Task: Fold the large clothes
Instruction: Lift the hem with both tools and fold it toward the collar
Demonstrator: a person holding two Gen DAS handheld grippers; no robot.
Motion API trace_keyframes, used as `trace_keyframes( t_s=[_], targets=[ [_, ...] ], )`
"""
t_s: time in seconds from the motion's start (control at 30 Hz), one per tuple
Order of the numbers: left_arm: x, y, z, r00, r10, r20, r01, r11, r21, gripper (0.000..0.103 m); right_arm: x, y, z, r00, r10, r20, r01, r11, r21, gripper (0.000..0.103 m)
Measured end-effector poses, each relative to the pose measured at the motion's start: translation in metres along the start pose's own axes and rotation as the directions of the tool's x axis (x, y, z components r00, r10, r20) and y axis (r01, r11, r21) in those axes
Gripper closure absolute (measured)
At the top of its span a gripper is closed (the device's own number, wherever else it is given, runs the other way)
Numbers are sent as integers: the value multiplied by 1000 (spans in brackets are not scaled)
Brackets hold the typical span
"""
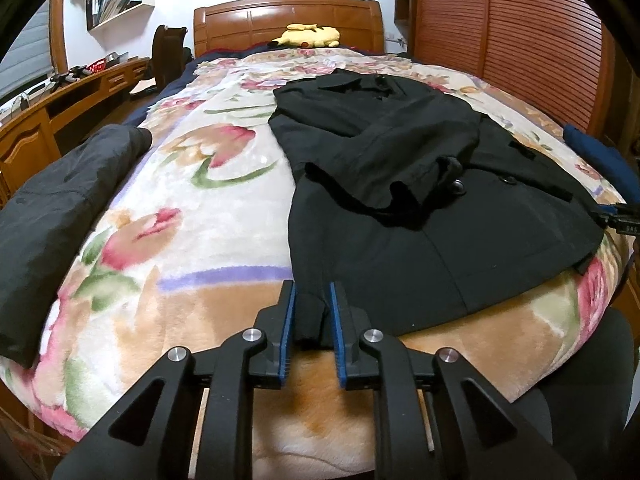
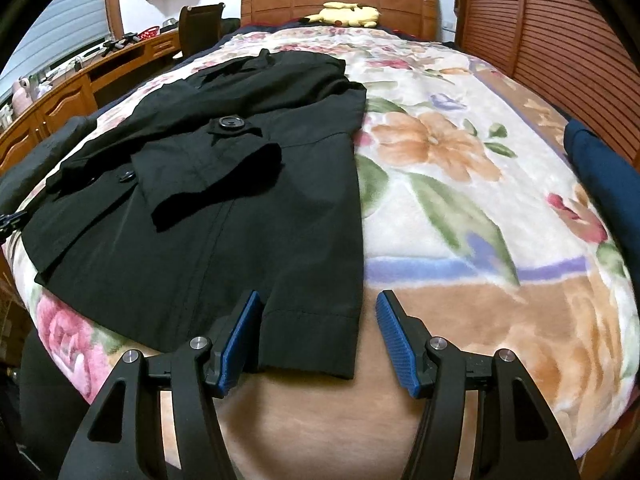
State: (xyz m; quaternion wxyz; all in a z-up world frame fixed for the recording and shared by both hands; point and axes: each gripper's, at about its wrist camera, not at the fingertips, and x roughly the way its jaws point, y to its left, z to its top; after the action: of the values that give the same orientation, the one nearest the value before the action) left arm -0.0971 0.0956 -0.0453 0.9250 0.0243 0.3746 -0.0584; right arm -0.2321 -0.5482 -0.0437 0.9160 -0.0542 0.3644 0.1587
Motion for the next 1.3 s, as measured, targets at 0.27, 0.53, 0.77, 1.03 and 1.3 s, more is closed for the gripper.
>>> trace_keyframes(
  t_s=[0.27, 0.53, 0.77, 1.03, 1.3],
  targets=[
    [-32, -8, 15, 996, -32, 81, 30, 999, 21, 97, -10, 15, 4, 1000, -1, 26, 3, 999, -50, 91],
    [-94, -12, 40, 969, -71, 235, 68, 998, 18, 98, -61, 12, 13, 983, 45, 177, -41, 999, -26, 94],
    [-146, -12, 57, 939, -67, 338, 54, 997, 47, 99, -122, 11, 6, 956, 78, 284, -65, 996, -54, 94],
    [-186, -1, 72, 911, -60, 409, 47, 998, 42, 99, -187, 17, -3, 913, 99, 396, -63, 993, -104, 94],
    [-235, -1, 82, 872, -45, 487, 13, 998, 69, 99, -239, 23, -11, 871, 105, 480, -35, 987, -154, 94]
  ],
)
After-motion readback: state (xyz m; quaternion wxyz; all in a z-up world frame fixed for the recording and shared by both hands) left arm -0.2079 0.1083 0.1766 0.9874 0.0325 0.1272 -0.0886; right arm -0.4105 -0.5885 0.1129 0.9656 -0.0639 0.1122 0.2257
